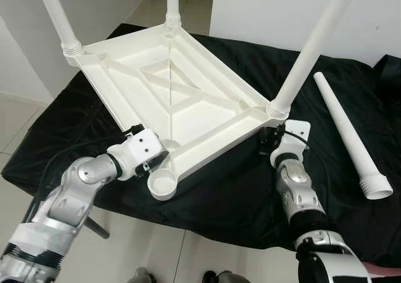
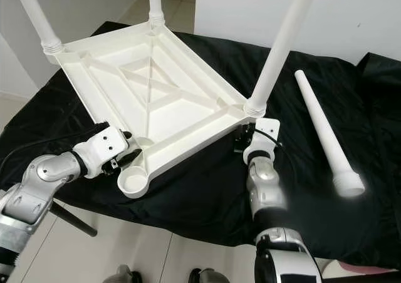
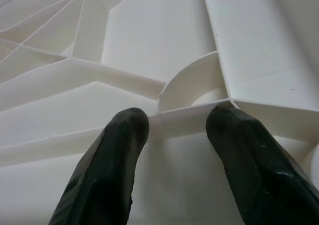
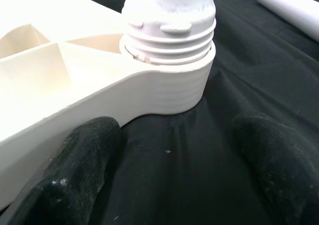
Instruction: Building children table
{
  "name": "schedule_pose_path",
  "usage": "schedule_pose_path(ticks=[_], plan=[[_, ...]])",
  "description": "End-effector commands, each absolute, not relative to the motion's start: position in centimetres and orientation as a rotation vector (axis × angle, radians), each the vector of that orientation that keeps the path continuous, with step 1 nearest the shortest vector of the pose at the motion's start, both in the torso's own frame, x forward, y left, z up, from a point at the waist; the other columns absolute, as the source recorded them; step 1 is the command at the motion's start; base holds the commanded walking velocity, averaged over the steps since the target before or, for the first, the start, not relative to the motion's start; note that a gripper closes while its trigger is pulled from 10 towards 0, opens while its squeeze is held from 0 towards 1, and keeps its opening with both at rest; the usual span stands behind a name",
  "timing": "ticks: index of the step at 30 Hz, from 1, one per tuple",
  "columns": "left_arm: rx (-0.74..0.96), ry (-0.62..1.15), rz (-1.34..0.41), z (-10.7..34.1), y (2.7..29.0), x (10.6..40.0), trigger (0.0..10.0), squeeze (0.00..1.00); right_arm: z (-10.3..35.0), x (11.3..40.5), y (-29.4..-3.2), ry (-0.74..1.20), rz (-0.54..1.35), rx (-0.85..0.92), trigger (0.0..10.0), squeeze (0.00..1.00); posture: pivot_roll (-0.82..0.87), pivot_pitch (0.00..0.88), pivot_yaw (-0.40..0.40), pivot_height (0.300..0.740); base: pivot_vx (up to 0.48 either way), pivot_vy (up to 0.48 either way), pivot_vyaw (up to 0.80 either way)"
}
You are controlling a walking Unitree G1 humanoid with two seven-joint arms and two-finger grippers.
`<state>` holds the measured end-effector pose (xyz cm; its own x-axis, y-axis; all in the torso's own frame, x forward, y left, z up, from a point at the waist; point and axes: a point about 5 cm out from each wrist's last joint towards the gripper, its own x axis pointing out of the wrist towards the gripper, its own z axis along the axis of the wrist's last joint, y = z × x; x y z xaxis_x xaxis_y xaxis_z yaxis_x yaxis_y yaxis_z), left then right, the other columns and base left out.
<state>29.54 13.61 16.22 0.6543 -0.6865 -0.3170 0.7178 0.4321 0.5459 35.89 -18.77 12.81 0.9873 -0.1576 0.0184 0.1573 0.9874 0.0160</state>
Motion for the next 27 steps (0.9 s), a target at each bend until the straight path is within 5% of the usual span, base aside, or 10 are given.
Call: schedule_pose_path(ticks=[1, 16, 27], plan=[[0.677, 0.094, -1.008, 14.6, 11.5, 28.4, 10.0, 0.0, 12.7, 36.2, -17.7, -0.021, -0.09, 0.055, 10.0, 0.0, 0.06, 0.12, -0.063, 0.74, 0.0, 0.0, 0.0], [0.622, -0.024, -1.128, 15.4, 4.7, 28.6, 10.0, 0.0, 14.5, 38.1, -15.8, -0.076, 0.031, 0.023, 10.0, 0.0, 0.06, 0.1, -0.046, 0.74, 0.0, 0.0, 0.0], [0.629, -0.077, -1.057, 16.3, 5.6, 30.0, 10.0, 0.0, 14.2, 36.7, -18.9, -0.171, -0.073, 0.008, 10.0, 0.0, 0.04, 0.112, -0.047, 0.74, 0.0, 0.0, 0.0]])
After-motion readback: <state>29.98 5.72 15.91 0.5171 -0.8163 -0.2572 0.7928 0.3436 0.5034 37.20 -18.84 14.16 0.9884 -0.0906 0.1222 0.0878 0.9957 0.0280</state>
